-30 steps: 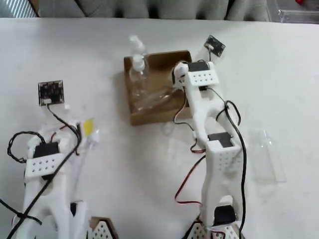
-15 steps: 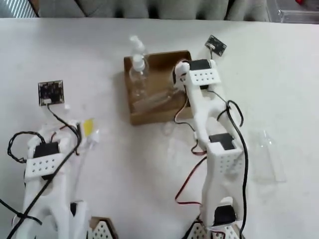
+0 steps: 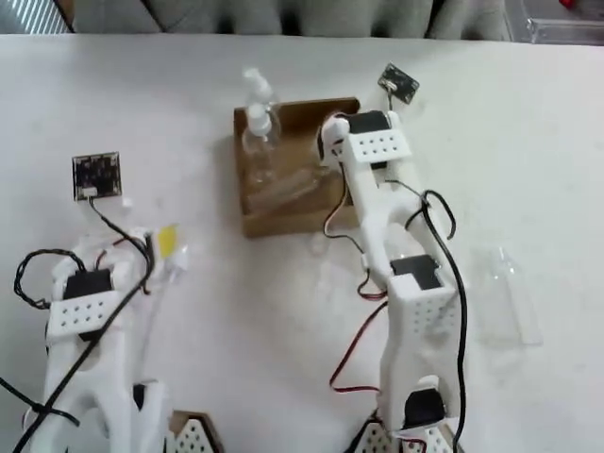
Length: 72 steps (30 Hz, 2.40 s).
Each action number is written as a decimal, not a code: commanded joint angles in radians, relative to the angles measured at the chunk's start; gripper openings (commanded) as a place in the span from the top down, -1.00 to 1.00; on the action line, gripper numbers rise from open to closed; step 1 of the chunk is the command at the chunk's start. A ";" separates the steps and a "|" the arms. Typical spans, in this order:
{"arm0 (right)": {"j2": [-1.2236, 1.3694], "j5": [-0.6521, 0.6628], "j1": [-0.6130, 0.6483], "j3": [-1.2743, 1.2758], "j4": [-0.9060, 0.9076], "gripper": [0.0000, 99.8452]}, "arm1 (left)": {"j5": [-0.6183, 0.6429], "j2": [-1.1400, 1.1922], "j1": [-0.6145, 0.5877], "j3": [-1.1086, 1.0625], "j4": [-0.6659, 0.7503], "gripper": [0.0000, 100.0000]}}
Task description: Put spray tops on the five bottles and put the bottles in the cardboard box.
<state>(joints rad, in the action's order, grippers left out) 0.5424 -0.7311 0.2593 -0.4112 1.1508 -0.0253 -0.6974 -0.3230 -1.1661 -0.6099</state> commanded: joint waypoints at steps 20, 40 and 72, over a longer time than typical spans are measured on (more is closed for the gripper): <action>-0.217 0.068 0.079 -0.040 0.076 0.97 | -0.014 -0.021 0.022 -0.003 0.048 0.42; -0.259 0.391 0.082 -0.040 0.073 0.97 | -0.014 -0.021 0.022 -0.003 0.049 0.42; -0.880 0.451 0.202 0.942 -0.697 0.97 | -0.014 -0.021 0.022 -0.003 0.051 0.42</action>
<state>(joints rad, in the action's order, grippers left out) -0.2524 -0.2908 0.4480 0.4941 0.5478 -0.0253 -0.6974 -0.3138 -1.1676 -0.5854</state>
